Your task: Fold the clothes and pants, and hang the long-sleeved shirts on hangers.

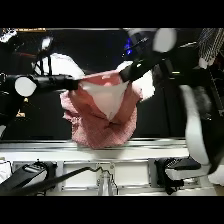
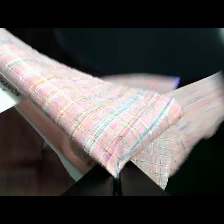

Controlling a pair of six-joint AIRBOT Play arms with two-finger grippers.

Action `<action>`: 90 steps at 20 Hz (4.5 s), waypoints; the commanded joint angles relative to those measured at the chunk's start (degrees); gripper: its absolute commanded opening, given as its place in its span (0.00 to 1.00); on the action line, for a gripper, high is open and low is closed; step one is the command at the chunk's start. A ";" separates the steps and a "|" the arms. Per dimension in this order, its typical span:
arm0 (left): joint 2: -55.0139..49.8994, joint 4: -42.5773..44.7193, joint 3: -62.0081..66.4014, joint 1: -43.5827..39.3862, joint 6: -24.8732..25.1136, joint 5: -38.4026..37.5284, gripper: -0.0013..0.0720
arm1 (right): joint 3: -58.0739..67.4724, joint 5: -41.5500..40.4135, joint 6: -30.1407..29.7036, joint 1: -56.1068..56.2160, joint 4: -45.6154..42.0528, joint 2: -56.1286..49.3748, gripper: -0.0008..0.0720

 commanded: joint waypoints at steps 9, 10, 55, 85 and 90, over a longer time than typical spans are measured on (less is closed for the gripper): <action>10.43 -0.22 -4.46 3.61 -1.97 -6.49 0.03 | 0.11 -14.16 4.98 6.84 -6.86 -15.41 0.05; 10.38 -0.98 -4.63 3.61 -1.95 -7.13 0.03 | 0.07 -17.49 5.95 7.52 -7.06 -15.47 0.05; -7.06 26.08 -2.16 60.98 6.69 1.70 0.41 | 4.42 -36.92 5.29 16.31 -19.12 -13.99 0.04; -26.32 31.10 7.06 57.92 8.70 12.72 0.04 | 4.42 -36.46 5.35 16.31 -15.76 -13.99 0.04; -24.92 31.12 7.19 56.74 9.31 13.11 0.04 | 4.42 -36.44 5.38 16.33 -15.65 -13.99 0.04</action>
